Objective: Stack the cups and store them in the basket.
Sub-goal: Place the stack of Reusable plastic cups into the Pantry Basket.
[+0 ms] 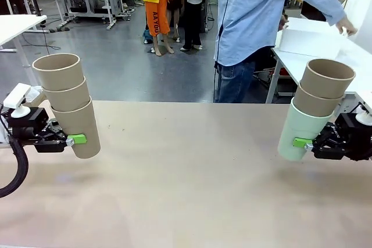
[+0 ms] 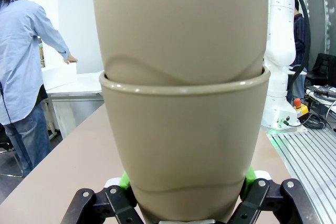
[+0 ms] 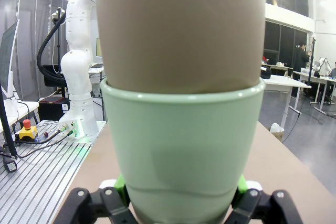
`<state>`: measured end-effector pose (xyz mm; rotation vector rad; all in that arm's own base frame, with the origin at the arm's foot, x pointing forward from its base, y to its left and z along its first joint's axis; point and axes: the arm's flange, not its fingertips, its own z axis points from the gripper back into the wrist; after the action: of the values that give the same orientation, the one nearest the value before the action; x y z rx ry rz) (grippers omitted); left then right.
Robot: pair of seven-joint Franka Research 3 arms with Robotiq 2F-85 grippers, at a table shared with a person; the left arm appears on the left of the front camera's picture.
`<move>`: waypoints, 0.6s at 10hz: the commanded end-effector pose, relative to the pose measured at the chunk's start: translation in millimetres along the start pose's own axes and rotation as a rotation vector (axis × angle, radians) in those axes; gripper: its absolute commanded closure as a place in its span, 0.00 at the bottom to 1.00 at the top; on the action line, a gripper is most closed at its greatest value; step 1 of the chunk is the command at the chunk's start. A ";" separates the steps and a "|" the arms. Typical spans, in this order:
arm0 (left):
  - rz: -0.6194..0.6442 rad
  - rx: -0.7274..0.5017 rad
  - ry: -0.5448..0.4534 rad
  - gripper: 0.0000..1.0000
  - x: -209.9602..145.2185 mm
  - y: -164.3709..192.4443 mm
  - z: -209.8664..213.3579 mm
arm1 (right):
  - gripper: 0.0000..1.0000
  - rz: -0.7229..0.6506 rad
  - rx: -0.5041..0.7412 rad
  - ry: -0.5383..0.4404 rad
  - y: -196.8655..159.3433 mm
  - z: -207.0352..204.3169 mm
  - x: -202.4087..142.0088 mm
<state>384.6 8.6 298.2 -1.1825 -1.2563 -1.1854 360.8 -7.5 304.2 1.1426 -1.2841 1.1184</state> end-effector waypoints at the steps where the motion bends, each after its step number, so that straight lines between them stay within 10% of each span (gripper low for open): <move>1: -0.008 -0.003 -0.010 0.16 2.8 -1.2 -0.1 | 0.16 0.013 0.001 0.001 -0.7 -0.9 3.2; 6: -0.008 -0.003 -0.010 0.16 2.8 -1.2 -0.1 | 0.16 0.013 0.001 0.001 -0.7 -0.9 3.2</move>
<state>384.6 8.6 298.2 -1.1825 -1.2563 -1.1854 360.8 -7.5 304.2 1.1426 -1.2841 1.1184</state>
